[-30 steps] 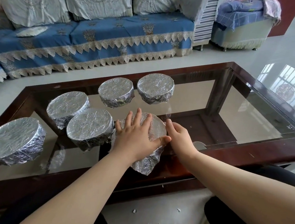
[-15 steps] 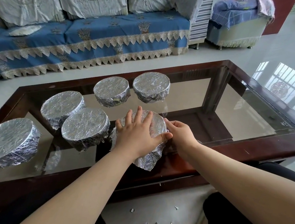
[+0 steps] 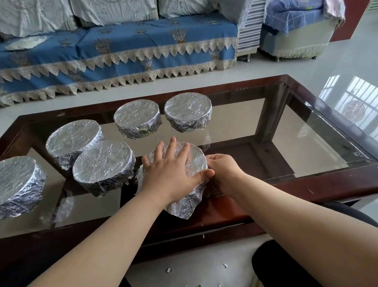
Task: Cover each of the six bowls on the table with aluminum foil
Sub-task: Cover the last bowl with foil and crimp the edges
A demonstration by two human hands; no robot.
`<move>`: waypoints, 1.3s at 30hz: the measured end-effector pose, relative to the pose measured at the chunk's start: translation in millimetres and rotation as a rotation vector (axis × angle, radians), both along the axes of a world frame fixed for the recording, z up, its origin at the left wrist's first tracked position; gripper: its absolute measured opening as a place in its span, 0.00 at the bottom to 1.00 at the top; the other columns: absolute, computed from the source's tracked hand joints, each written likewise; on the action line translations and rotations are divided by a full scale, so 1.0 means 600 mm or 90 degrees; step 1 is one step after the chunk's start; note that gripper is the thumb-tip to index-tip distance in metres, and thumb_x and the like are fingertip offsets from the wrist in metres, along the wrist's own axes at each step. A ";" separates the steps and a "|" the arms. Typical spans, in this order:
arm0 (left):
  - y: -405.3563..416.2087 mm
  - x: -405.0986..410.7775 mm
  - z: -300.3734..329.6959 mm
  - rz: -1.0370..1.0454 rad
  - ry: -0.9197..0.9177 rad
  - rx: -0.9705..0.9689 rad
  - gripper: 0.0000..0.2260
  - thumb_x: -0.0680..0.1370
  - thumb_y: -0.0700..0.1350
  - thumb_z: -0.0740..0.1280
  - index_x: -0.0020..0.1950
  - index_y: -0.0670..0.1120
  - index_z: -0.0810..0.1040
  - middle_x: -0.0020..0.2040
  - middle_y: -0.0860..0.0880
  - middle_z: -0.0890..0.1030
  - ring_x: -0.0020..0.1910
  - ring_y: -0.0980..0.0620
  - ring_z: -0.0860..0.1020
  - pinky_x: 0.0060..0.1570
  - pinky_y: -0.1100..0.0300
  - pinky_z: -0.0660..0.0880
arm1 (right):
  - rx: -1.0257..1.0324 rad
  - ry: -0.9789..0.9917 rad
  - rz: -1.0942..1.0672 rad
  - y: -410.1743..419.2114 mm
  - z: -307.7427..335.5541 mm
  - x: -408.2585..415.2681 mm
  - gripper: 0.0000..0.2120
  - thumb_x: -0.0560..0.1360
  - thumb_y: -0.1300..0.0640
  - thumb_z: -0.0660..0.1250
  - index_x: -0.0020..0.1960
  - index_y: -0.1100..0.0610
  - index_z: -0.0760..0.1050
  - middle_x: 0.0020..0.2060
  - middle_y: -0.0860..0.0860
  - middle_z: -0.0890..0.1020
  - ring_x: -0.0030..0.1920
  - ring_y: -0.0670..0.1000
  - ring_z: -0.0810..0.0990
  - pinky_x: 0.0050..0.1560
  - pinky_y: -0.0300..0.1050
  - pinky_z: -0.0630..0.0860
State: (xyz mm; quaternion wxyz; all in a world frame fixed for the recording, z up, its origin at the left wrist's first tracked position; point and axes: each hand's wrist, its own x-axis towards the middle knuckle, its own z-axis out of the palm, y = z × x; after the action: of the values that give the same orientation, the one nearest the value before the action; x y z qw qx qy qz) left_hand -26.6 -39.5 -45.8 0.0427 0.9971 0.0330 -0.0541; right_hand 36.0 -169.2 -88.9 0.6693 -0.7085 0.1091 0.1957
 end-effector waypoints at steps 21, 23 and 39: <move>-0.016 0.008 0.013 0.077 0.046 -0.063 0.45 0.66 0.77 0.35 0.81 0.60 0.45 0.82 0.51 0.40 0.80 0.38 0.40 0.71 0.29 0.43 | -0.065 -0.163 0.077 -0.023 0.017 -0.022 0.13 0.74 0.44 0.71 0.38 0.53 0.78 0.23 0.43 0.73 0.30 0.49 0.71 0.36 0.49 0.75; -0.006 0.008 0.020 0.043 0.069 -0.033 0.42 0.67 0.78 0.37 0.80 0.65 0.44 0.82 0.53 0.40 0.80 0.38 0.42 0.72 0.31 0.47 | -0.118 -0.196 0.083 -0.025 0.016 -0.014 0.11 0.74 0.47 0.71 0.43 0.55 0.82 0.27 0.44 0.77 0.35 0.47 0.74 0.46 0.53 0.79; 0.017 -0.007 0.001 -0.011 0.017 -0.040 0.49 0.62 0.83 0.45 0.80 0.65 0.46 0.82 0.51 0.40 0.80 0.46 0.40 0.75 0.37 0.47 | -0.029 -0.148 0.025 -0.026 0.018 -0.042 0.15 0.75 0.41 0.68 0.43 0.54 0.75 0.28 0.44 0.73 0.24 0.40 0.69 0.26 0.33 0.66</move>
State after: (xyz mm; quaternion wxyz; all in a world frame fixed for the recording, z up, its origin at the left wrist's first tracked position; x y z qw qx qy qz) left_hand -31.1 -29.2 -45.0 0.0733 0.9947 0.0231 -0.0684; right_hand 10.9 -184.5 -78.4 0.6570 -0.7435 0.0217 0.1227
